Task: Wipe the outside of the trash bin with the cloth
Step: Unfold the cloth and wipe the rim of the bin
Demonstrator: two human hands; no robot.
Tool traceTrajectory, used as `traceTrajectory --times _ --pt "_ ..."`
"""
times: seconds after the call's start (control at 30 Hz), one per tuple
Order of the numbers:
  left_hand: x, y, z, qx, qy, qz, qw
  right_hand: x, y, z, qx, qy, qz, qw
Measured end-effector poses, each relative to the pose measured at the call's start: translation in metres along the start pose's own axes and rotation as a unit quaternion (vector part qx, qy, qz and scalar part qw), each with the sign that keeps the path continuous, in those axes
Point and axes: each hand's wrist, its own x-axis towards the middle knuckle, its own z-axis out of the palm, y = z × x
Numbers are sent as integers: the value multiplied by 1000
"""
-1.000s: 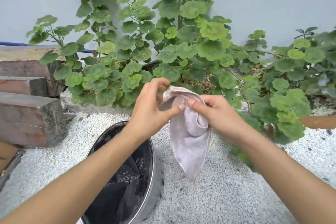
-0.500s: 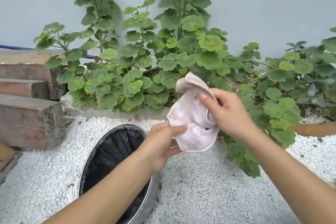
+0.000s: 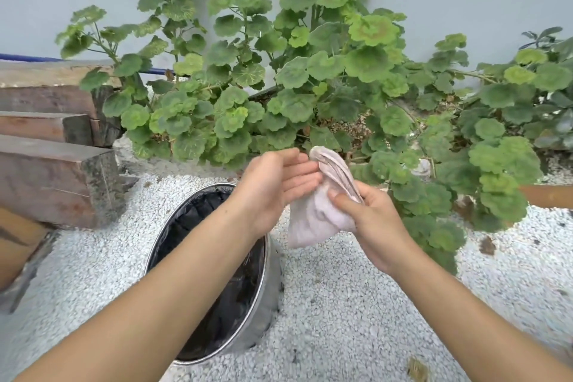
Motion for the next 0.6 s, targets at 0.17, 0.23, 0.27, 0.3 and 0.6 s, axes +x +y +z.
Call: traceTrajectory --times 0.17,0.23,0.27,0.3,0.6 --pt "2 -2 -33 322 99 117 934 9 25 -7 86 45 132 987" --pt "0 -10 -49 469 117 97 870 15 35 -8 85 44 147 984" --pt "-1 -16 -55 536 119 76 833 17 39 -8 90 44 155 983" --pt "-2 -22 -60 592 118 47 796 19 43 -7 97 43 163 981" --pt "4 -44 -67 622 110 12 775 18 61 -9 91 15 215 972"
